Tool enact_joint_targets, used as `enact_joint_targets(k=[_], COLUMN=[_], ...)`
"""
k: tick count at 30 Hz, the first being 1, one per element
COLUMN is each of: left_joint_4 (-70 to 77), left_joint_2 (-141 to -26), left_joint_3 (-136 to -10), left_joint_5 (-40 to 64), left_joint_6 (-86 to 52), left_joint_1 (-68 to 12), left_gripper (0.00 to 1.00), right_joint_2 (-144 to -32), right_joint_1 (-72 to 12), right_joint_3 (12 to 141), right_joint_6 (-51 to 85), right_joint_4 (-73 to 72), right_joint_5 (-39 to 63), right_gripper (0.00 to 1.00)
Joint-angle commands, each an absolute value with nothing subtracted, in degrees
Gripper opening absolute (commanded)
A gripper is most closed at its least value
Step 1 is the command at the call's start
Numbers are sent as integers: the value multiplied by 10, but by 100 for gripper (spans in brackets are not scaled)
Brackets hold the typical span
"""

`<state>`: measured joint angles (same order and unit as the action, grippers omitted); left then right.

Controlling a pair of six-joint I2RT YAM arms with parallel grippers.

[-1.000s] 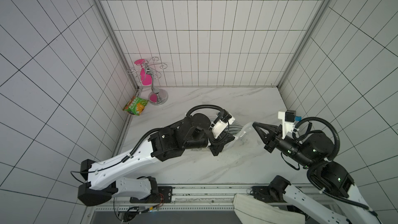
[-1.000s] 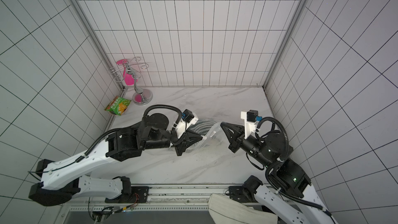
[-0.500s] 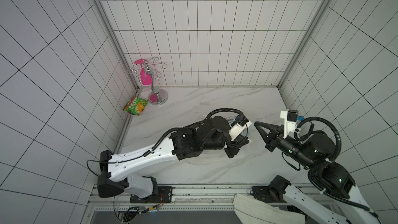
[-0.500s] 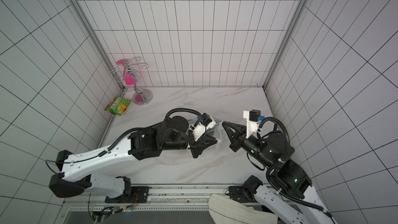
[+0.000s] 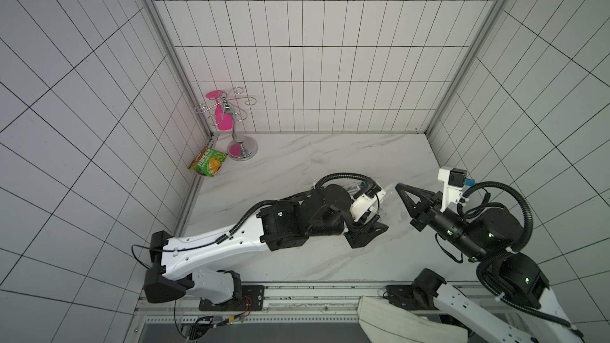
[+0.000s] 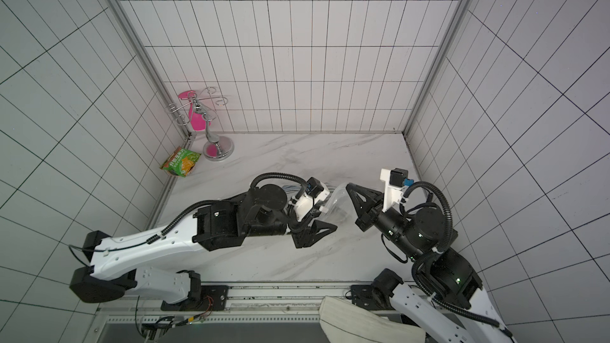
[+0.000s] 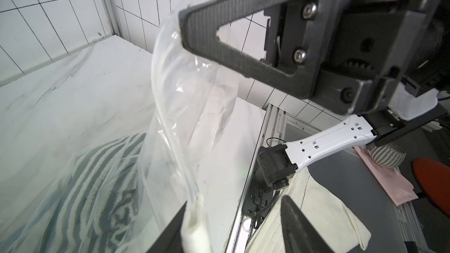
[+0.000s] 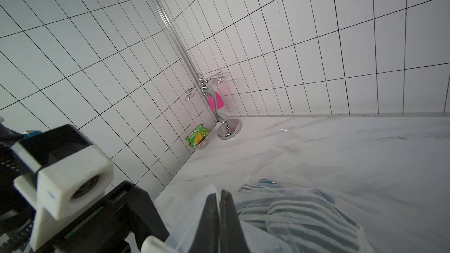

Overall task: Place the folded towel into the vacuum bag
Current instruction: Close the vacuum bag at the center of the board.

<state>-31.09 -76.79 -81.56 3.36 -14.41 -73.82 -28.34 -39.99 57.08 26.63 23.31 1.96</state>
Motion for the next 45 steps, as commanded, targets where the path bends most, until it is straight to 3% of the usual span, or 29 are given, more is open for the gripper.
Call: enact_joint_targets(k=[1, 3, 12, 15, 21, 26, 31, 38, 45], left_joint_4=[-362, -378, -381, -389, -462, -499, -503, -508, -514], left_joint_2=[-755, -760, -658, -639, -625, -652, -666, -675, -689], left_joint_3=[-799, -809, -714, -727, -776, -813, -823, -830, -840], left_joint_5=[5, -17, -137, -74, 164, 249, 255, 252, 251], left_joint_6=[-126, -104, 24, 72, 223, 259, 237, 219, 212], left_joint_1=[-741, -741, -731, -672, -534, -510, -511, -512, -520], left_gripper=[57, 54, 0, 0, 0, 0, 0, 0, 0], right_joint_2=[-286, -288, -290, -303, -312, -349, -380, -397, -443], right_joint_1=[-398, -398, -398, -398, -398, -397, -398, -401, -426], right_joint_3=[612, 610, 642, 651, 642, 669, 686, 708, 710], right_joint_6=[280, 285, 252, 210, 134, 122, 147, 182, 159], right_joint_4=[177, 177, 239, 293, 409, 445, 440, 403, 390], right_joint_5=[32, 39, 63, 124, 191, 269, 333, 311, 258], right_gripper=[0, 0, 0, 0, 0, 37, 58, 57, 40])
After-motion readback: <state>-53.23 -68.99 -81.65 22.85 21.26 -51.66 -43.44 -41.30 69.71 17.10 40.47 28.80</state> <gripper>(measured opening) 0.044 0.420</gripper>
